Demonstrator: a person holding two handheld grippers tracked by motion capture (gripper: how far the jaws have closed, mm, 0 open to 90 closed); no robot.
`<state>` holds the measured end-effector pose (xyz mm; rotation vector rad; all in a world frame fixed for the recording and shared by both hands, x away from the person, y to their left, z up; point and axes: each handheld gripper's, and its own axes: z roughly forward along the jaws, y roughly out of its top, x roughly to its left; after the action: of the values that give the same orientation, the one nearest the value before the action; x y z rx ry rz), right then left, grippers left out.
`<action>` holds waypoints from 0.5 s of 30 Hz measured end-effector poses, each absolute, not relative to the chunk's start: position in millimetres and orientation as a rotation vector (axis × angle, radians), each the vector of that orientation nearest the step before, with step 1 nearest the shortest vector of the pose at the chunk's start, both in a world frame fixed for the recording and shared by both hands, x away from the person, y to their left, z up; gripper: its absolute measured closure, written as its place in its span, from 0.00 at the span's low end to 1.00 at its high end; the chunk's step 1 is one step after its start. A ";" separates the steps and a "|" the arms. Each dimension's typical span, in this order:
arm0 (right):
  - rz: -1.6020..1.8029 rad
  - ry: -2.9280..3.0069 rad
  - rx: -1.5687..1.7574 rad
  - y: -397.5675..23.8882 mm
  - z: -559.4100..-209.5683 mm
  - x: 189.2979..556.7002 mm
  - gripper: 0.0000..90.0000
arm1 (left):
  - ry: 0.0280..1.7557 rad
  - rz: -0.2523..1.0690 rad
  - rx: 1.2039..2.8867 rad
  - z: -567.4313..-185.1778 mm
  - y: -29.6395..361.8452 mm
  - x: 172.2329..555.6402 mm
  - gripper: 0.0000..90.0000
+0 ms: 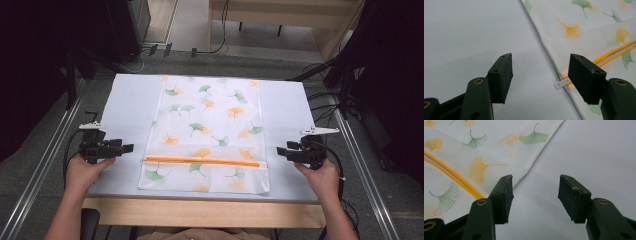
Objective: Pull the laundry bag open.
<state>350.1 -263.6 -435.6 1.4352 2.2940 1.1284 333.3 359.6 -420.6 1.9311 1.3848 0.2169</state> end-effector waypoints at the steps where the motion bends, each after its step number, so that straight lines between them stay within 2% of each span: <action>1: 1.136 2.282 1.445 -266.0 -436.2 350.5 0.52 | 1.386 0.223 1.928 -420.8 361.5 333.9 0.40; 15: 1.149 2.240 1.515 -278.1 -447.4 364.6 0.50 | 1.417 0.268 1.891 -427.2 372.2 343.7 0.39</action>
<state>364.6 -278.1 -447.4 1.5153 2.2398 1.1494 343.7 372.2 -427.2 1.8905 1.4168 0.2680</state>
